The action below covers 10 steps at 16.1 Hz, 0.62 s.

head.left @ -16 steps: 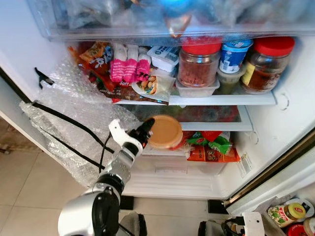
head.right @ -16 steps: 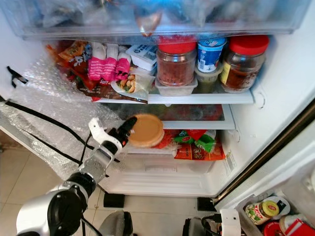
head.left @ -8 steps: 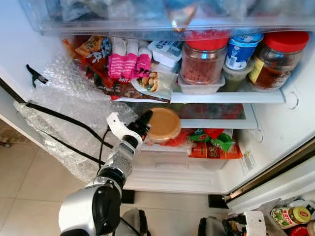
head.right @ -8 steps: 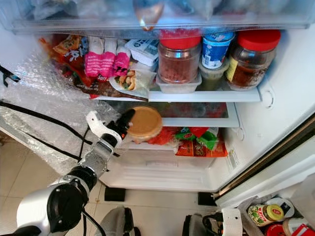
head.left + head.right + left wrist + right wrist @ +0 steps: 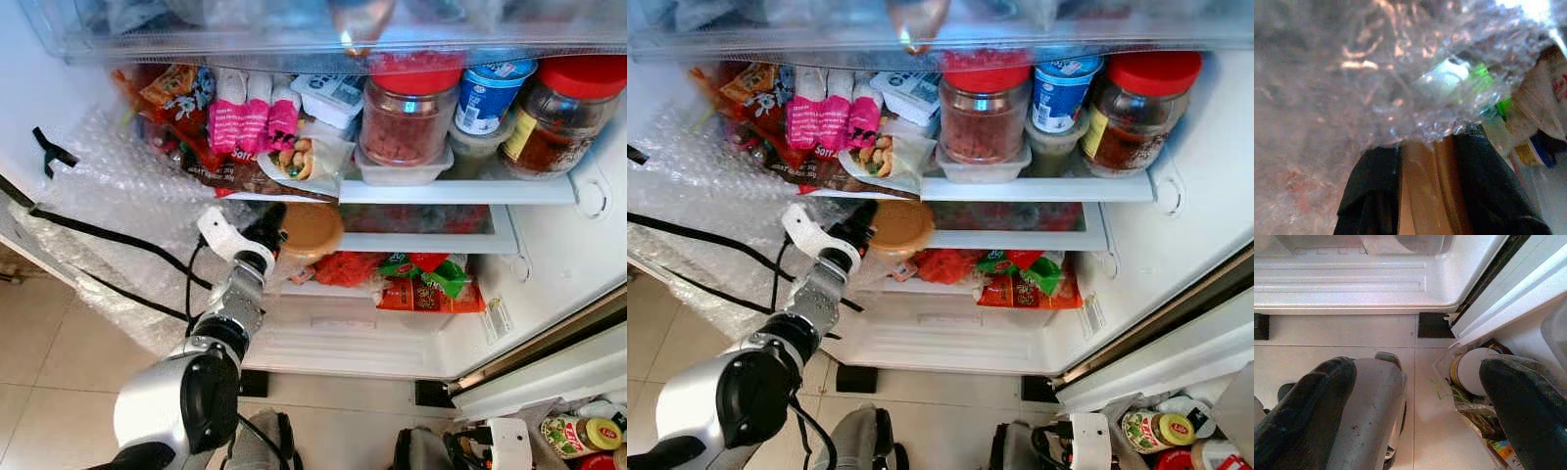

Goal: Restocking fridge

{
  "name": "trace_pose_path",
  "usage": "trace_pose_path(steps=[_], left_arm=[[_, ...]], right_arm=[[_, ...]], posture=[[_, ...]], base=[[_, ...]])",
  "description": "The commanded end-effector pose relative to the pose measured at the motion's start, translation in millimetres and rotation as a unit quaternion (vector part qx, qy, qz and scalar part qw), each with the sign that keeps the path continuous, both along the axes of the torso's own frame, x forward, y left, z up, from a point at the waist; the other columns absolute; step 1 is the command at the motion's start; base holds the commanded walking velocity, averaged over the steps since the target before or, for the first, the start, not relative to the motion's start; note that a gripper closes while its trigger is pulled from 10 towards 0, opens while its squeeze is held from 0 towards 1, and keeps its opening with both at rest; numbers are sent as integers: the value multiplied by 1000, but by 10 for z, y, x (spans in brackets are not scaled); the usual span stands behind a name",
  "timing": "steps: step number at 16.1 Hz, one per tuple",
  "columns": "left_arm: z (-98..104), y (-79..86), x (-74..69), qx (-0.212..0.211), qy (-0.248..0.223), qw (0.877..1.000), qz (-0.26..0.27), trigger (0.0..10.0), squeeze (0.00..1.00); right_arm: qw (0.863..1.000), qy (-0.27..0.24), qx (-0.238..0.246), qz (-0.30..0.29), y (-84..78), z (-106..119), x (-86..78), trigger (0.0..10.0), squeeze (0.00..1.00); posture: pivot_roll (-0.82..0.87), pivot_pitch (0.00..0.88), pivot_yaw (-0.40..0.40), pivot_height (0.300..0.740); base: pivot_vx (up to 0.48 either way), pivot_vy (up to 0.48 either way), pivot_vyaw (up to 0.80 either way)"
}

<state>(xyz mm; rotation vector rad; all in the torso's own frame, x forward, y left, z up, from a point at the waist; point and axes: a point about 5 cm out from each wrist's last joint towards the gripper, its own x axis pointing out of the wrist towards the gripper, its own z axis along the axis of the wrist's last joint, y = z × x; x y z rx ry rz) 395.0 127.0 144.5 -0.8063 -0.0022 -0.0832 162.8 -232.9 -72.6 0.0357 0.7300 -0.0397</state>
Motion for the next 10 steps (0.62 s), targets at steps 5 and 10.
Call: trace_pose_path(steps=[5,10], left_arm=[[-70,-91,-12,-6,30,999,-35,10000,1000],[-57,-129,-7,-61,29,997,-36,10000,1000]], right_arm=[[984,179,20,-4,64,-361,-996,10000,0],[984,178,20,-2,73,-361,-989,10000,0]], posture=[[-180,301,56,641],[-171,298,59,641]], base=[[0,0,0],[0,0,0]])
